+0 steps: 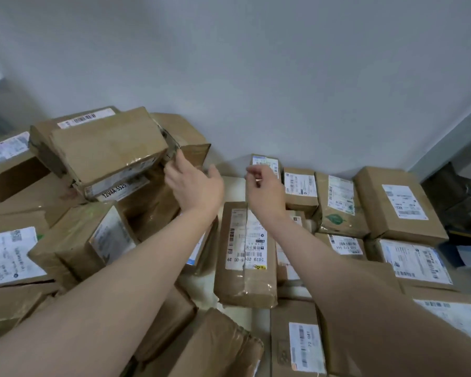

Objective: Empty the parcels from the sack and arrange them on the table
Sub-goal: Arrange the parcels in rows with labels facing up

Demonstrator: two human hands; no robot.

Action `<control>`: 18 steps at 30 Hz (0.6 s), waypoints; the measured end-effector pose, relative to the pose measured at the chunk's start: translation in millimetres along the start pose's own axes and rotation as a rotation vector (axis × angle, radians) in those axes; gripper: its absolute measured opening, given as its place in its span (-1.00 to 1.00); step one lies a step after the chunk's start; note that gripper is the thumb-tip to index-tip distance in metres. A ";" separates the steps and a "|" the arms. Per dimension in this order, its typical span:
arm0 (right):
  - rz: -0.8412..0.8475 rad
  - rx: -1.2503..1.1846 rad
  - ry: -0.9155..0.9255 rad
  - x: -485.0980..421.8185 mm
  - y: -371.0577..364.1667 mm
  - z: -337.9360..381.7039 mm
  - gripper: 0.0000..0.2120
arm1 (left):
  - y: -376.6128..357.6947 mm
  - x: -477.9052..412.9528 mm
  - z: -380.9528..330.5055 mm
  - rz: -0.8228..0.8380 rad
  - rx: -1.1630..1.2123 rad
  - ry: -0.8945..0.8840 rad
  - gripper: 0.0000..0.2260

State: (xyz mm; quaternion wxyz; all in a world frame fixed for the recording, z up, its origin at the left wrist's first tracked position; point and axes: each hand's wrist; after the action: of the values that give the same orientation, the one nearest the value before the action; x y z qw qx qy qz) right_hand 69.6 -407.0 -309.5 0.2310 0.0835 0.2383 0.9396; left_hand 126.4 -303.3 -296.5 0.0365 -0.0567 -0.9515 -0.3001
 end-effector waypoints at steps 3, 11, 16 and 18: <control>0.203 -0.125 0.035 -44.3 -20.7 28.4 -0.67 | -0.7 -20.6 0.1 -0.006 0.022 0.088 -0.40; 0.230 -0.210 -0.028 -77.6 -60.5 31.3 -0.51 | -1.3 -33.9 20.5 -0.012 0.211 0.133 -0.59; 0.073 -0.069 -0.161 -45.2 -27.3 -4.3 -0.52 | -22.7 -12.0 13.6 0.022 0.372 -0.077 -0.80; 0.131 0.089 -0.207 -39.8 -14.4 -8.6 -0.52 | -31.4 -9.7 13.0 0.047 0.370 -0.060 -0.79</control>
State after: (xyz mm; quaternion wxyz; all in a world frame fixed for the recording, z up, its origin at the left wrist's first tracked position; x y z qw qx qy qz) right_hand 108.0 -418.2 -325.9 0.1884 0.2056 0.2486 0.9276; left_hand 131.5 -322.3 -325.9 0.0251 -0.0799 -0.9896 -0.1172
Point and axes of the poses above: each hand's wrist, its own x-axis away from the middle knuckle, its own y-axis out of the back of the hand, z = x × y, and after that the axes turned 13 degrees about z, right-handed
